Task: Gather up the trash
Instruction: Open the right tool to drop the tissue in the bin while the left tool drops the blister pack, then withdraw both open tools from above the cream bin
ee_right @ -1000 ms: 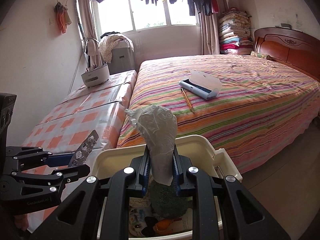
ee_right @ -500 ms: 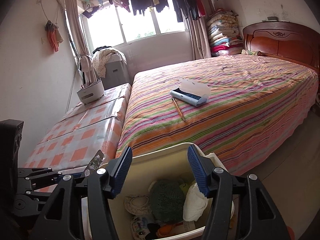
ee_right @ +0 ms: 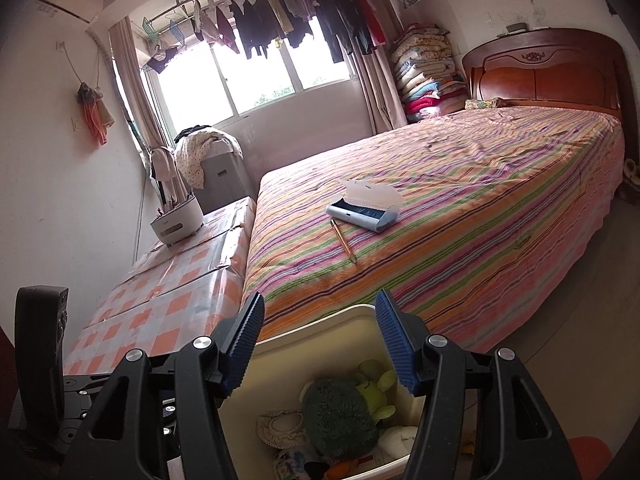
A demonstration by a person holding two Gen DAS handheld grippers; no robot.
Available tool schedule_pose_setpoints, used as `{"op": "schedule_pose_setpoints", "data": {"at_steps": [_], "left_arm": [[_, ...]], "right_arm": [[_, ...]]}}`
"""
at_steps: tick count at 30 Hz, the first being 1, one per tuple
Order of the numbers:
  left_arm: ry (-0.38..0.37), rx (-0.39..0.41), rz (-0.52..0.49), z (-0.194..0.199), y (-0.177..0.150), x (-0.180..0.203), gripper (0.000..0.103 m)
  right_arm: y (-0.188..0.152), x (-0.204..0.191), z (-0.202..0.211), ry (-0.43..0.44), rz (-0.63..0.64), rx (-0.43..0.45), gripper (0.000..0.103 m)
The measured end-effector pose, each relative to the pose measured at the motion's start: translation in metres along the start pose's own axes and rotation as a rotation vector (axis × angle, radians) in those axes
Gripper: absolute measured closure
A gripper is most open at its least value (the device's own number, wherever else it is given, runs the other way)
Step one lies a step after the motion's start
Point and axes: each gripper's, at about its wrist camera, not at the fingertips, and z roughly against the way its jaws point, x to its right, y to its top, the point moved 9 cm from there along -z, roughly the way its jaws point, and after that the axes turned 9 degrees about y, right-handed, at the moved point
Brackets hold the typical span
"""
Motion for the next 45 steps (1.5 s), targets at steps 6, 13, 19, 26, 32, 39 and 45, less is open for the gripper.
{"op": "schedule_pose_setpoints", "data": {"at_steps": [6, 13, 19, 26, 32, 39, 45], "left_arm": [[0.023, 0.048, -0.003, 0.005, 0.005, 0.004, 0.031], [0.082, 0.094, -0.001, 0.016, 0.009, -0.002, 0.019], [0.148, 0.109, 0.034, 0.027, 0.005, -0.020, 0.016], [0.254, 0.094, 0.118, 0.048, -0.016, -0.053, 0.016], [0.320, 0.092, 0.204, 0.084, -0.045, -0.083, 0.015], [0.450, 0.117, 0.254, 0.132, -0.070, -0.107, 0.014], [0.512, 0.119, 0.311, 0.162, -0.088, -0.111, 0.014]], "right_arm": [[0.000, 0.002, 0.001, 0.003, -0.017, 0.004, 0.047], [0.001, 0.008, 0.001, -0.010, -0.044, 0.011, 0.044], [-0.005, 0.006, -0.002, -0.027, -0.038, 0.000, 0.037], [-0.025, -0.019, 0.010, -0.021, -0.031, -0.040, 0.028], [-0.041, -0.070, 0.037, -0.013, 0.079, -0.083, 0.022], [-0.065, -0.111, 0.056, 0.044, 0.135, -0.156, 0.020], [-0.077, -0.111, 0.060, 0.084, 0.119, -0.211, 0.020]]}}
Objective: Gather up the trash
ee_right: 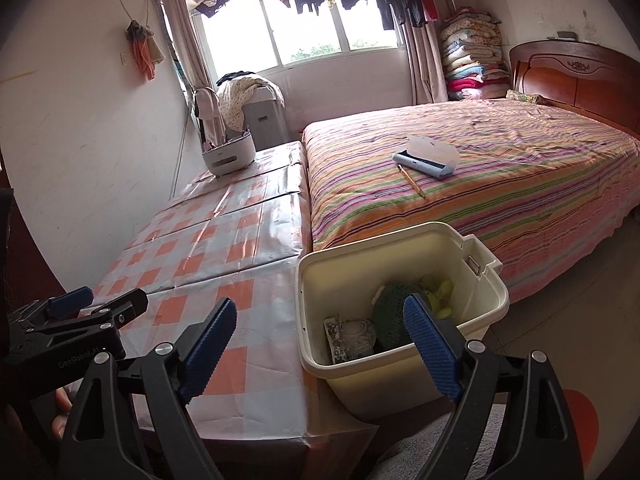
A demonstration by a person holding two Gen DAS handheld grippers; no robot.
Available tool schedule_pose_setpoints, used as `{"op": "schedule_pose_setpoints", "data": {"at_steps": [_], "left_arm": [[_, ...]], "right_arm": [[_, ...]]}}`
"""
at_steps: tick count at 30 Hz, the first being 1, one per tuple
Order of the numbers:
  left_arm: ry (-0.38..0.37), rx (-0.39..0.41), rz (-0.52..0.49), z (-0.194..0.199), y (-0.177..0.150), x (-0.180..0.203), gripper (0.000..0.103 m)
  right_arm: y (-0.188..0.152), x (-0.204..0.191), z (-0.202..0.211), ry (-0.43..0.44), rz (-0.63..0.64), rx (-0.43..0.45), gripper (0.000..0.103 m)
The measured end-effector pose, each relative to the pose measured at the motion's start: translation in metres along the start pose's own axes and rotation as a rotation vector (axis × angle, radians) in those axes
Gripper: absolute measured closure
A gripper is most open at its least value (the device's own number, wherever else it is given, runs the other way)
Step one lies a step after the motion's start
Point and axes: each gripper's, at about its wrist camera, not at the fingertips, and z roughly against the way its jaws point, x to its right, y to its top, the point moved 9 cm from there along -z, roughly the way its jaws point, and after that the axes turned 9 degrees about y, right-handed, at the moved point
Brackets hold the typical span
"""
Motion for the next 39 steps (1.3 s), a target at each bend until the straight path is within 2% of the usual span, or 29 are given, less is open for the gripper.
{"op": "schedule_pose_setpoints", "data": {"at_steps": [8, 20, 24, 33, 39], "left_arm": [[0.011, -0.022, 0.009, 0.008, -0.007, -0.004, 0.014], [-0.042, -0.010, -0.030, -0.012, 0.007, -0.010, 0.014], [-0.066, -0.018, -0.035, -0.021, 0.010, -0.012, 0.014], [-0.055, -0.040, -0.045, -0.037, 0.010, -0.017, 0.014], [-0.042, -0.048, -0.043, -0.042, 0.012, -0.018, 0.014]], "right_arm": [[-0.004, 0.014, 0.006, -0.036, -0.015, -0.015, 0.020], [0.000, 0.011, 0.005, -0.154, -0.039, -0.038, 0.020], [0.005, 0.008, -0.003, -0.166, -0.046, -0.046, 0.020], [0.007, 0.000, -0.029, -0.150, -0.036, -0.089, 0.020], [0.011, 0.003, -0.035, -0.142, -0.042, -0.087, 0.020]]}}
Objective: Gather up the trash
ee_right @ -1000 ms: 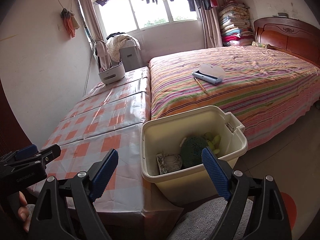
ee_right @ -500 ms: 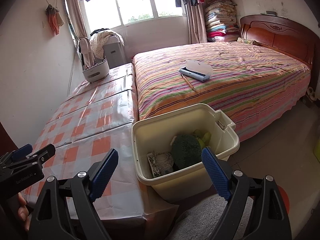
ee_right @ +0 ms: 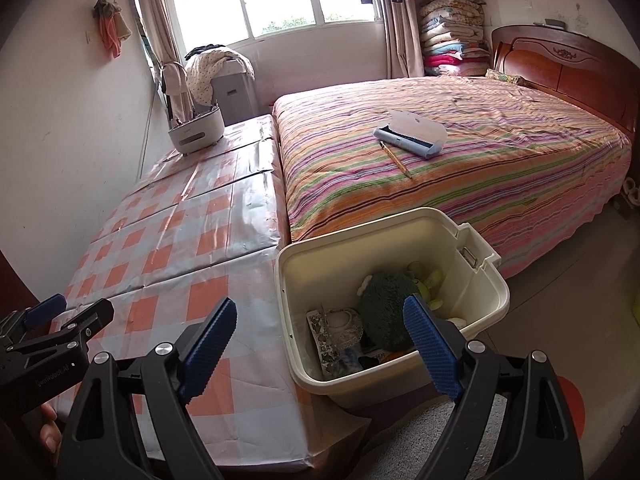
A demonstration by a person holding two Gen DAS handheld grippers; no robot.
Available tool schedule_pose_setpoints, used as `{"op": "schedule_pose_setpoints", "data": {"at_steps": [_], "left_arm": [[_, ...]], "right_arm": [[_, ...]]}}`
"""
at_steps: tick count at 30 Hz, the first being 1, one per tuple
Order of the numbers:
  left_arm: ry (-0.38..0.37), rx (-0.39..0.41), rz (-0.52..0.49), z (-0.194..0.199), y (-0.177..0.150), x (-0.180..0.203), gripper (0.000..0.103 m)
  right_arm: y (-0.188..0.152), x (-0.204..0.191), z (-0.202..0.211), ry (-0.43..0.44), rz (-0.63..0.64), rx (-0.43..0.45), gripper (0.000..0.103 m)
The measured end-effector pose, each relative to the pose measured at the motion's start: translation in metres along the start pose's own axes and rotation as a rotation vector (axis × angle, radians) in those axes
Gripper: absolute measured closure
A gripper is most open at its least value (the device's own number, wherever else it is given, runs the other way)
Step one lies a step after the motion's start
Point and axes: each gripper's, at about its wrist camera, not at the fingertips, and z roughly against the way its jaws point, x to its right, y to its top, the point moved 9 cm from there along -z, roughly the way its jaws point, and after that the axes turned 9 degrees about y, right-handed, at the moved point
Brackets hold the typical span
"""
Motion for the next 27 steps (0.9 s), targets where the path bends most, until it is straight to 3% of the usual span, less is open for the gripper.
{"op": "schedule_pose_setpoints", "data": {"at_steps": [13, 27], "left_arm": [[0.040, 0.010, -0.032, -0.002, 0.005, 0.009, 0.014], [-0.009, -0.006, -0.080, -0.001, 0.006, 0.035, 0.014]], "right_arm": [[-0.001, 0.012, -0.009, 0.012, -0.026, -0.018, 0.020], [-0.004, 0.024, -0.012, 0.012, -0.051, -0.028, 0.020]]}}
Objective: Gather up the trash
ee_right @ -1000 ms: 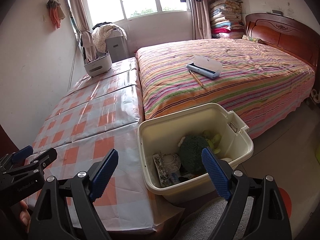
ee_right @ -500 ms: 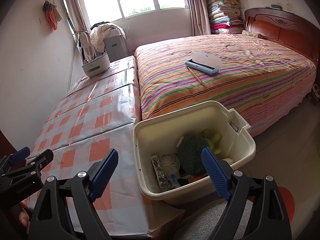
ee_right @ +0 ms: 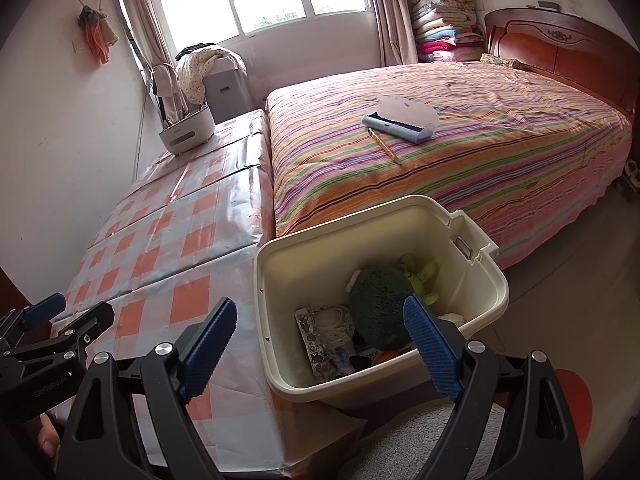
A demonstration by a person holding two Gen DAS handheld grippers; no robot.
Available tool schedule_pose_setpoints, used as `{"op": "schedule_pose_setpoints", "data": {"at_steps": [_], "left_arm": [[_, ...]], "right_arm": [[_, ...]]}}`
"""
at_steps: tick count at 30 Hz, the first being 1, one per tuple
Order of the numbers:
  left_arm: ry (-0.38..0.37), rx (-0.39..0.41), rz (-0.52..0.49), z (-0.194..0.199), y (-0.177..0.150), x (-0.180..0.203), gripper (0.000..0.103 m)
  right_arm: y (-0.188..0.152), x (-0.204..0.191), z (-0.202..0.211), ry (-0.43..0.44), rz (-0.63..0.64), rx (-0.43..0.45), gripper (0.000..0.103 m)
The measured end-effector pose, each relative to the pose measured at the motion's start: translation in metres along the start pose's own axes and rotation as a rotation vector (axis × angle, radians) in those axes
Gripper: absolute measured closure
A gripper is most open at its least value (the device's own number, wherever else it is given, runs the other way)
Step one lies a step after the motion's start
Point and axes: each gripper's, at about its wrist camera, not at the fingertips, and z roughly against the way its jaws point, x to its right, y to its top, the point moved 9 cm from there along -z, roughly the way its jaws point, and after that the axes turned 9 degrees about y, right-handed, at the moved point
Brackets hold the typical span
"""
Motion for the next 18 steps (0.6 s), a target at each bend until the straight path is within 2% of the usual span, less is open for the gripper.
{"op": "schedule_pose_setpoints", "data": {"at_steps": [18], "left_arm": [[-0.048, 0.019, -0.072, 0.005, 0.009, 0.041, 0.014]], "right_arm": [[-0.005, 0.029, 0.003, -0.030, -0.046, -0.001, 0.020]]}}
